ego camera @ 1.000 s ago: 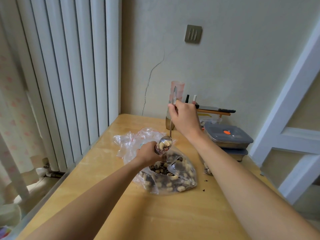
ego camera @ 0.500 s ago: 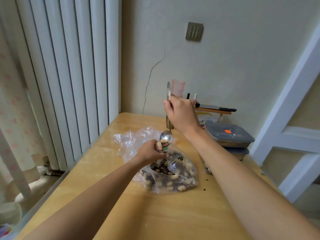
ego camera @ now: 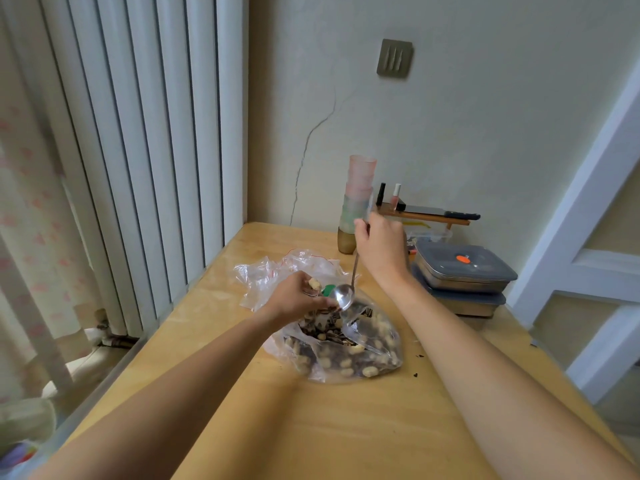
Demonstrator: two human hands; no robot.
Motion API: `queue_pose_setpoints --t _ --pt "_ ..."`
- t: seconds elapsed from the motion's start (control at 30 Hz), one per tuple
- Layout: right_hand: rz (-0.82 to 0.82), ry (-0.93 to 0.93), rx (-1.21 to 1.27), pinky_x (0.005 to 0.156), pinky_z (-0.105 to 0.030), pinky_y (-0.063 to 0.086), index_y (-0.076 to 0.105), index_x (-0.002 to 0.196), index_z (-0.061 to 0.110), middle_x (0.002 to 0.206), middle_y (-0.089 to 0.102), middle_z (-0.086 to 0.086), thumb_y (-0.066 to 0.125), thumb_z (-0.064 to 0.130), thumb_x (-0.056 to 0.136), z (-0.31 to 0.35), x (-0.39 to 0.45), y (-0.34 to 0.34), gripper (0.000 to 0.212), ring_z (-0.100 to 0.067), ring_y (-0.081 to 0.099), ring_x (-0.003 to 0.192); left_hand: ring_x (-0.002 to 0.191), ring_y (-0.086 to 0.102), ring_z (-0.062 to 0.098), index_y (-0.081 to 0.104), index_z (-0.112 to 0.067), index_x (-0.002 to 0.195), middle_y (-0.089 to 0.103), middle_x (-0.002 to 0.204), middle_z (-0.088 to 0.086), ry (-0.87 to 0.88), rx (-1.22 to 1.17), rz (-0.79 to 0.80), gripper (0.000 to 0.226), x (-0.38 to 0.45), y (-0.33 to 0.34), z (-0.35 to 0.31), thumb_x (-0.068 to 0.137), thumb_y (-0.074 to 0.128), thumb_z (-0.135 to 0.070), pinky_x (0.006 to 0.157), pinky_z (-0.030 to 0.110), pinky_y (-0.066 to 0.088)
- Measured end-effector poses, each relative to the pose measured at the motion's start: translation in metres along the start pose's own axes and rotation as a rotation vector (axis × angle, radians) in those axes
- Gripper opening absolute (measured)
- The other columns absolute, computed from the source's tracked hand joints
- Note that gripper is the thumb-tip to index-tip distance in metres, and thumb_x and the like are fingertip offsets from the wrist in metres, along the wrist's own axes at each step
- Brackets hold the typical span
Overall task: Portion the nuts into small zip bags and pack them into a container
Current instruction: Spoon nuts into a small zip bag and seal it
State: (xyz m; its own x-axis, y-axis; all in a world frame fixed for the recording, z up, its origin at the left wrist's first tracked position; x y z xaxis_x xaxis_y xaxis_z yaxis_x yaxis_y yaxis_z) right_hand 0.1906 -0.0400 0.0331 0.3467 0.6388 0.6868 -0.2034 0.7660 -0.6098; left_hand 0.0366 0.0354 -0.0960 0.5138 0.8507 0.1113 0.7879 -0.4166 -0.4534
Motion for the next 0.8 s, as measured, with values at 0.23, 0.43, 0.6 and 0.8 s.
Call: queue_pose_setpoints --t 0.23,0.43,0.6,0.8 --pt "0.317 0.568 0.415 0.047 -0.026 0.053 0.067 0.099 -0.001 0.07 0.072 -0.014 0.049 0.025 0.107 -0.048 -0.031 0.035 0.032 -0.021 0.069 0.051 0.07 0.07 0.007 0.057 -0.008 0.11 0.074 0.093 0.011 0.041 -0.124 0.014 0.046 -0.007 -0.01 -0.001 0.078 0.088 -0.018 0.056 0.017 0.051" --pt "0.442 0.869 0.629 0.052 -0.026 0.054 0.059 0.101 0.003 0.077 0.065 -0.017 0.049 0.023 0.109 -0.072 -0.047 0.045 0.024 -0.022 0.063 0.06 0.073 0.073 0.015 0.068 -0.013 0.093 0.072 0.081 0.001 0.14 -0.102 0.037 0.02 -0.005 -0.01 -0.005 0.082 0.084 -0.013 0.066 0.027 0.057" --pt "0.53 0.941 0.602 0.047 -0.021 0.046 0.055 0.1 0.006 0.083 0.064 -0.013 0.05 0.029 0.109 -0.087 -0.065 0.048 0.026 -0.017 0.057 0.058 0.06 0.057 0.014 0.061 -0.008 0.099 0.062 0.077 0.006 0.1 -0.13 0.003 0.018 -0.007 -0.008 -0.007 0.089 0.076 -0.013 0.053 0.02 0.049" --pt "0.699 0.979 0.528 0.037 -0.016 0.031 0.065 0.099 0.0 0.07 0.057 -0.004 0.049 0.027 0.109 -0.095 -0.084 0.055 0.033 -0.009 0.046 0.048 0.067 0.049 0.02 0.055 -0.008 0.102 0.057 0.084 0.01 0.085 -0.166 0.005 0.013 -0.009 -0.005 -0.014 0.092 0.063 -0.008 0.056 0.03 0.044"
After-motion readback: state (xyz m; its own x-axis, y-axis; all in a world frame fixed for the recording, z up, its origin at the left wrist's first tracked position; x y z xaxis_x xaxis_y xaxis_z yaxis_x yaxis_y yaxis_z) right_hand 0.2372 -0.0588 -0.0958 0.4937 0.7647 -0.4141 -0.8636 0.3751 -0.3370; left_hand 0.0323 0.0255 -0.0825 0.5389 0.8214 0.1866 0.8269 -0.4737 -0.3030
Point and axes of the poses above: each hand's wrist, its own x-axis towards the middle knuckle, its own y-axis out of the palm, z = x × y, the point moved 5 cm from there along x, towards the middle knuckle
